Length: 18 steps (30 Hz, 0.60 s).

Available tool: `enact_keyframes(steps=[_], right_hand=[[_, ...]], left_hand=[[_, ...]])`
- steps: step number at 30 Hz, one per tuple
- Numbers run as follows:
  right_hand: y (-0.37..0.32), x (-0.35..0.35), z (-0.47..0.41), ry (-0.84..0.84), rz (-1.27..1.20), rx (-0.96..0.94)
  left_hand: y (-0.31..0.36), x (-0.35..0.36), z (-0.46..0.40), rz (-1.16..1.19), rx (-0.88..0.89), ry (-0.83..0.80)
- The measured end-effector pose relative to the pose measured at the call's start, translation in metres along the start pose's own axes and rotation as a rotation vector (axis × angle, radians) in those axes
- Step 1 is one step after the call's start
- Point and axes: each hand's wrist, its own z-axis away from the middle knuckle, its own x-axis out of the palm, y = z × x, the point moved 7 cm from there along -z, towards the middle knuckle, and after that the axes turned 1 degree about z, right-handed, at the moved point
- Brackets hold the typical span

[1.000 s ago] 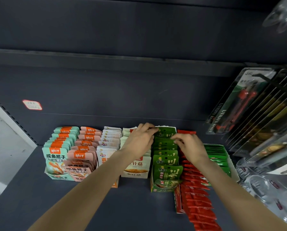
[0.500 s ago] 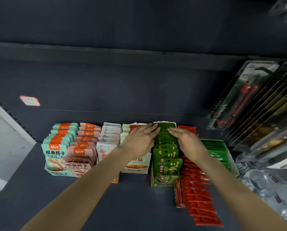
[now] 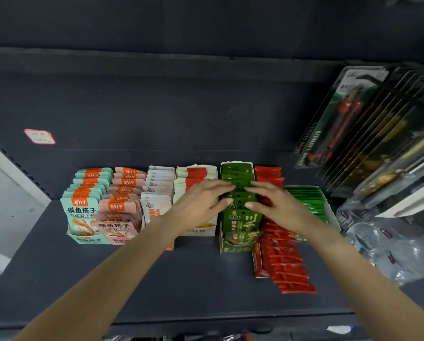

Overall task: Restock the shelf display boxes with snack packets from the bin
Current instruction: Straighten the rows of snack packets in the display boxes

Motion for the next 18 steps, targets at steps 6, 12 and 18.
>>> enact_keyframes(steps=[6,12,18], right_hand=[[0.002,0.01,0.009,0.063,0.18,-0.06],[-0.002,0.017,0.01,0.09,0.387,-0.045],[-0.001,0.005,0.014,0.147,0.116,-0.034]], left_hand=[[0.009,0.02,0.01,-0.287,0.02,-0.037],[0.014,0.019,0.014,-0.346,-0.012,0.009],[0.033,0.016,0.022,-0.13,0.059,-0.006]])
